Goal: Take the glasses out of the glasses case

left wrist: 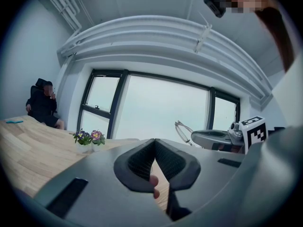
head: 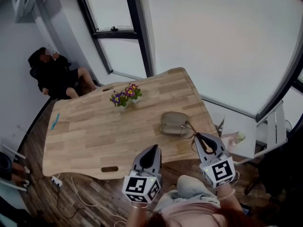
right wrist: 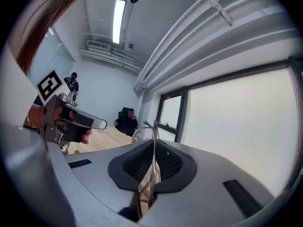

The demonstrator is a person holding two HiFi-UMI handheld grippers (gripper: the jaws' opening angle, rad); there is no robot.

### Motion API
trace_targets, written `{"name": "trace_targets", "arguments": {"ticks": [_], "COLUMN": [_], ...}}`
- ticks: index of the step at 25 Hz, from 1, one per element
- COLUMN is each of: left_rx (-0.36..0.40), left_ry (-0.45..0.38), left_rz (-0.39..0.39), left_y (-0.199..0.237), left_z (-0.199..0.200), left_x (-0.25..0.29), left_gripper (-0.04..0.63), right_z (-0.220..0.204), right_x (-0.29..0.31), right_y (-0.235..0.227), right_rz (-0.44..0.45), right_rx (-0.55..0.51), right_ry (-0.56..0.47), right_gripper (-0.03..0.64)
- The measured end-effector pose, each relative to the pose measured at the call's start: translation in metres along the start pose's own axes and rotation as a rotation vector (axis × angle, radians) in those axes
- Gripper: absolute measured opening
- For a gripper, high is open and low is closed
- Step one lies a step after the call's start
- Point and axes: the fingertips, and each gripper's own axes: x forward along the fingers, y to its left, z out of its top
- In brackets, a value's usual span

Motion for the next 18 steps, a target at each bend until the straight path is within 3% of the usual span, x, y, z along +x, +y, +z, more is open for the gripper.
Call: {"name": "trace_targets", "arguments": {"ticks": [18], "left_rx": [-0.012], "left_ry": [-0.008], "left_rz": [0.004], "left_y": [0.0015], "left_z": [0.0026], "left_x": [0.0054], "left_gripper": [0.002], "right_z": [-0.0032], "right_x": [0.0049], "right_y": [-0.0001], "right_rz": [0.016], "right_rx": [-0.005], "right_ry": [0.011], "right_gripper": [0.012]}}
